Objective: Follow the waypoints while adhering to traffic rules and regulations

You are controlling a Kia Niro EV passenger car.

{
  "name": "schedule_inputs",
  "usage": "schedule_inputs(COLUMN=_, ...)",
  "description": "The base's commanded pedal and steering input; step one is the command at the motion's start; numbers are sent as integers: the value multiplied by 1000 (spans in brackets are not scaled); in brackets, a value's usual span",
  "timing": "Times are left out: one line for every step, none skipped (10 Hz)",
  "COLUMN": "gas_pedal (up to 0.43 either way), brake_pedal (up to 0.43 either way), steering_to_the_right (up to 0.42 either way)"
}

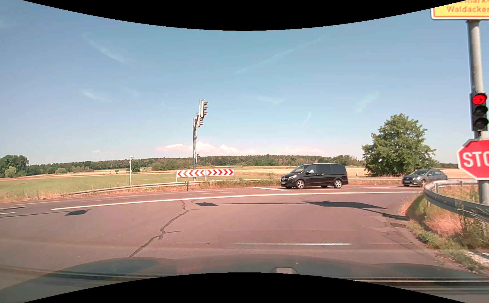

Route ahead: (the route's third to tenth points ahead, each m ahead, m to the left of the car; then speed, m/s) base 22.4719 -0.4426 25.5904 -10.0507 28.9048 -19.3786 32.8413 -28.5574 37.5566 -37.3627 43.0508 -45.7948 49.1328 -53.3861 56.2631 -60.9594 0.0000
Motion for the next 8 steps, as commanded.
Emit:
schedule_inputs(gas_pedal=0, brake_pedal=201, steering_to_the_right=11)
schedule_inputs(gas_pedal=0, brake_pedal=201, steering_to_the_right=11)
schedule_inputs(gas_pedal=0, brake_pedal=201, steering_to_the_right=11)
schedule_inputs(gas_pedal=0, brake_pedal=201, steering_to_the_right=11)
schedule_inputs(gas_pedal=0, brake_pedal=201, steering_to_the_right=11)
schedule_inputs(gas_pedal=0, brake_pedal=201, steering_to_the_right=11)
schedule_inputs(gas_pedal=0, brake_pedal=201, steering_to_the_right=11)
schedule_inputs(gas_pedal=0, brake_pedal=201, steering_to_the_right=11)
